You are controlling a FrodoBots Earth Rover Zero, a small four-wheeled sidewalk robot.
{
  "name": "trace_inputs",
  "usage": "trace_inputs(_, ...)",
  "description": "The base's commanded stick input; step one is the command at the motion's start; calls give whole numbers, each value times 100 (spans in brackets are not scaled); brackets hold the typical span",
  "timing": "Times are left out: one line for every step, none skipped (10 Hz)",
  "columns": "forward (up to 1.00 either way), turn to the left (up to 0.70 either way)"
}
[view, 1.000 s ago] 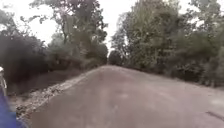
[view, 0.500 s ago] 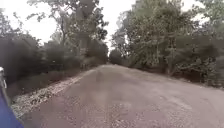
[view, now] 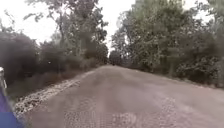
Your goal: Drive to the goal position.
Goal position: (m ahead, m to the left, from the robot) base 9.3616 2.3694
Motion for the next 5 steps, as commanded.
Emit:
trace_inputs(70,0)
trace_inputs(70,0)
trace_inputs(70,0)
trace_inputs(70,0)
trace_inputs(70,0)
